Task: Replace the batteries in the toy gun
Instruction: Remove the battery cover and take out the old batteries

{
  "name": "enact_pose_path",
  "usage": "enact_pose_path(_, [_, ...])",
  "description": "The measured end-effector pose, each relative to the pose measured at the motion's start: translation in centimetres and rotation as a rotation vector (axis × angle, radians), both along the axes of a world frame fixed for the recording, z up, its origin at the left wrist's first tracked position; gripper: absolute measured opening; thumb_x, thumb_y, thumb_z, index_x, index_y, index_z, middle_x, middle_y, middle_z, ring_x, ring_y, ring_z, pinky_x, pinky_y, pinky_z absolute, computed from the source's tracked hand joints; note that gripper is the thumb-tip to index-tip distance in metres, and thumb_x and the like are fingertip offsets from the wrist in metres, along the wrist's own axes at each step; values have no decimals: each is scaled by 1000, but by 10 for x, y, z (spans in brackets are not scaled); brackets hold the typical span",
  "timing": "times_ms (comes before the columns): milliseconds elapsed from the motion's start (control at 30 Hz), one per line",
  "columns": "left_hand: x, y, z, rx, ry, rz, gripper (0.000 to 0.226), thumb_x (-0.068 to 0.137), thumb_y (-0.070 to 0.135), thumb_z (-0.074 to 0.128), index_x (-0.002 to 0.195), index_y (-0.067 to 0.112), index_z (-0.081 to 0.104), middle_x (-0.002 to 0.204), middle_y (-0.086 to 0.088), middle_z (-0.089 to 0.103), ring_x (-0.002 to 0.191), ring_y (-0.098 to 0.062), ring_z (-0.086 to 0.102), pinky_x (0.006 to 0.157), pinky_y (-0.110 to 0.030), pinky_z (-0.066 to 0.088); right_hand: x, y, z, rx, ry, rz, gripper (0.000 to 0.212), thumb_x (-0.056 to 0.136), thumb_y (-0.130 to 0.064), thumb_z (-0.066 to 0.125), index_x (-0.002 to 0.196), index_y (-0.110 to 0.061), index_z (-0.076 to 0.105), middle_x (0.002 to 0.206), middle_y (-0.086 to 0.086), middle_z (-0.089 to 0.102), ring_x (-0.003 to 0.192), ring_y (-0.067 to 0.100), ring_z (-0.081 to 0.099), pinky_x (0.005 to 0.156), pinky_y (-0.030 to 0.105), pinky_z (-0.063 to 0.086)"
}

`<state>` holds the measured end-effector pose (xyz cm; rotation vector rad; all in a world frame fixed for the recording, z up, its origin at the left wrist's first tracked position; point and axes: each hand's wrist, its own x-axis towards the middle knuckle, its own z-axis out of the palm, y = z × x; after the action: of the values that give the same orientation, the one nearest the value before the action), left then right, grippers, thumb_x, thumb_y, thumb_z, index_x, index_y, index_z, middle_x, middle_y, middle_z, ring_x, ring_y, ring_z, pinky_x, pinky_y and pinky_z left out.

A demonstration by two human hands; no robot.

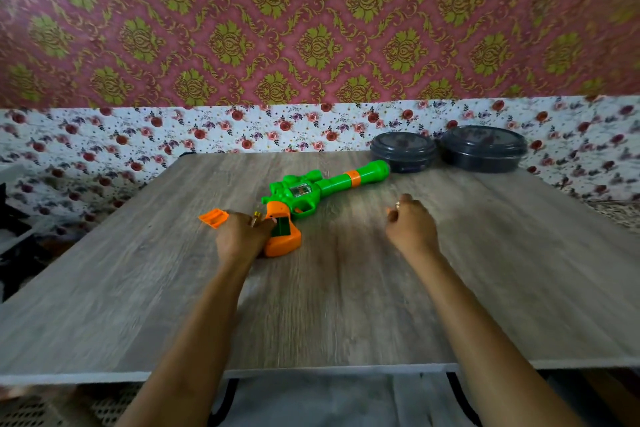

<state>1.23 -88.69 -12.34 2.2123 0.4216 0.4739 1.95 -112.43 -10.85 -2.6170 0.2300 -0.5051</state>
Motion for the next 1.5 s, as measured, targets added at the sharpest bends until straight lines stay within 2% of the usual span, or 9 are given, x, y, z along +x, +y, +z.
enact_pose_path(200, [-4,-1,3,22,-61,0,46,92,19,53,48,13,39,50,-6,38,61,-31,46,51,-31,22,0,-27,-13,2,108,-170,42,88,-17,57,122,4,43,125,25,44,111,37,50,88,40,46])
enact_pose_path(433, [-3,0,3,24,-129,47,31,95,16,43,68,1,51,88,-32,61,85,-43,56,65,-40,39,-2,-29,-22,-70,97,-197,40,92,-25,47,123,0,43,124,25,42,112,38,44,92,42,38])
enact_pose_path(733, [-7,-1,2,-35,-226,45,30,93,11,43,63,9,42,62,-11,45,64,-27,43,49,-31,19,-8,-29,-24,-154,112,-239,42,95,-36,35,120,-5,50,126,20,45,117,35,39,97,42,31])
enact_pose_path(833, [-7,1,3,-91,-288,38,20,93,12,45,90,4,63,82,-20,59,71,-29,50,56,-29,29,-10,-28,-22,-165,115,-237,41,95,-36,36,120,-6,50,125,20,46,117,35,40,97,42,31])
enact_pose_path(1000, [-12,15,21,10,-432,-50,46,87,-2,50,130,16,55,109,-12,57,91,-25,55,73,-29,42,-14,-19,-13,-201,-5,-203,39,92,-33,43,115,-4,52,120,20,49,113,36,41,93,43,33])
enact_pose_path(1133, [-20,48,44,290,-582,-14,42,81,-9,52,116,11,62,104,-11,65,94,-30,57,77,-39,47,-17,11,-7,-209,-103,-45,36,86,-28,52,110,-2,57,115,22,53,111,37,44,90,43,35])
enact_pose_path(1233, [-28,77,46,207,-605,68,22,85,-5,55,105,5,58,91,-6,63,82,-24,59,67,-34,47,-25,48,-13,-187,-190,184,38,77,-28,52,100,0,62,104,23,61,104,40,55,85,45,43])
enact_pose_path(1367, [-39,103,25,240,-486,193,19,75,-9,56,88,3,53,85,-16,58,71,-26,48,57,-37,37,-30,87,-22,-217,53,356,60,93,-42,37,140,-6,31,147,16,33,137,28,28,110,38,24])
enact_pose_path(1500, [-46,116,-2,266,-270,225,17,75,-5,59,88,4,54,93,-18,52,73,-26,43,60,-32,30,-32,93,-30,-236,233,398,64,96,-46,30,146,-10,17,155,12,16,143,25,14,116,39,14])
